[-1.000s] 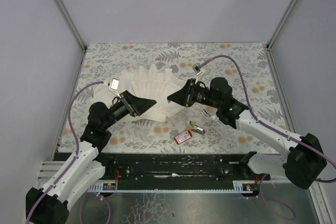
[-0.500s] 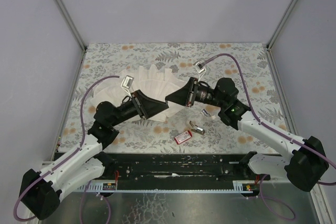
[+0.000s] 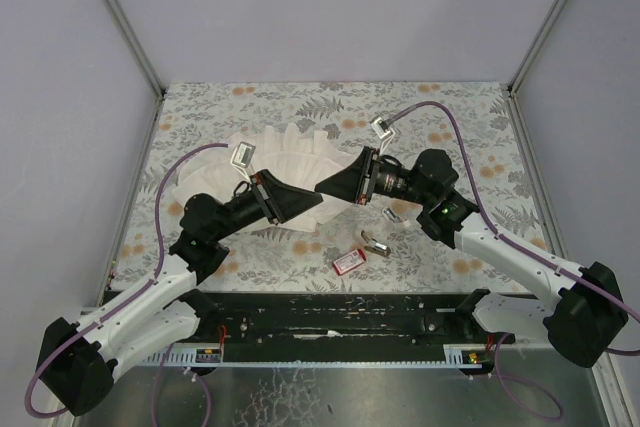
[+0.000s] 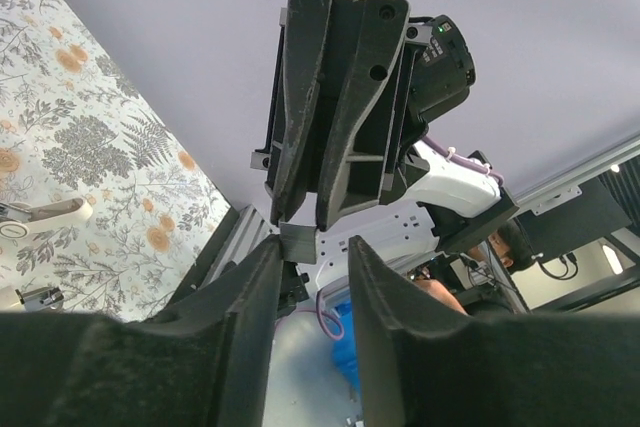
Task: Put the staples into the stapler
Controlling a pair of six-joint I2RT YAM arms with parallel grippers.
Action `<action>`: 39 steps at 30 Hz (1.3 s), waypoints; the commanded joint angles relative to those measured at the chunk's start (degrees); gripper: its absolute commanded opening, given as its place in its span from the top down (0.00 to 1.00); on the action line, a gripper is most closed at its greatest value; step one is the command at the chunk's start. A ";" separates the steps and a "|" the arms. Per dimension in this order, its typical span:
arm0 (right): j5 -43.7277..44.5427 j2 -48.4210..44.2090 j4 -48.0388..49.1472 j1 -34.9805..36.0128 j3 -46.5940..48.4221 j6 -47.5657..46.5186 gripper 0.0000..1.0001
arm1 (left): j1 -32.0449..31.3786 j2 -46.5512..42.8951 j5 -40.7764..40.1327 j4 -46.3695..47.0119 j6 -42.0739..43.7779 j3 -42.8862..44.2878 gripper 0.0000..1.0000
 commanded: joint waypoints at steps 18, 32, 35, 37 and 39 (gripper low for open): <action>11.09 -8.00 -16.97 -0.22 1.61 -11.88 0.29 | -1.94 1.47 -7.31 -28.60 12.30 5.26 0.90; 27.36 -16.90 -39.56 -0.22 2.74 -28.47 0.27 | -15.85 34.02 -33.08 -58.60 17.65 22.54 0.92; 28.64 -18.00 -41.19 -0.21 2.37 -29.92 0.27 | -17.47 39.17 -34.82 -61.06 17.19 25.32 0.92; 29.50 -18.57 -41.95 -0.21 2.23 -30.61 0.27 | -18.65 41.99 -36.76 -63.18 16.74 27.12 0.92; 30.08 -18.98 -42.05 -0.21 1.87 -31.02 0.27 | -19.55 44.14 -38.42 -64.94 16.33 28.56 0.92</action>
